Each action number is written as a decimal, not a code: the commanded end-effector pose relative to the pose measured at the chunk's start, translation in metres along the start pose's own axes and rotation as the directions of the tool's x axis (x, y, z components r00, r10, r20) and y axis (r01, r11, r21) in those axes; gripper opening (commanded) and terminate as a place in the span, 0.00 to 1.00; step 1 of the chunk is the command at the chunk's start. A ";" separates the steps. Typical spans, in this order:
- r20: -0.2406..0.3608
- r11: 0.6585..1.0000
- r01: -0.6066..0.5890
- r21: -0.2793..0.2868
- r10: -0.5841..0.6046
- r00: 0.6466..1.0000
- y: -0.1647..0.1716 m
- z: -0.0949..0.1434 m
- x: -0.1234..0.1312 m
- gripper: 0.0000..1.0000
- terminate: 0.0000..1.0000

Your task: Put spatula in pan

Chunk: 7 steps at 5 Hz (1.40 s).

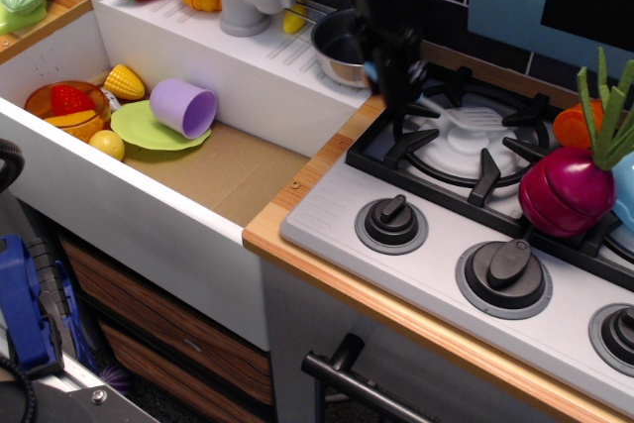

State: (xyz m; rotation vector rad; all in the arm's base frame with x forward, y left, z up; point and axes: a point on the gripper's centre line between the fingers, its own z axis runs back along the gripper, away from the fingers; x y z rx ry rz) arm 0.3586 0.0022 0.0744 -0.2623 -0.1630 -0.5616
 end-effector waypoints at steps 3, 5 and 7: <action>0.105 0.953 -0.219 0.209 0.200 0.974 -0.002 0.063 0.015 0.00 0.00; 0.149 0.899 -0.209 0.384 0.163 0.975 0.040 0.071 0.001 0.00 0.00; 0.156 0.900 -0.147 0.410 0.089 0.984 0.085 0.078 -0.011 0.00 1.00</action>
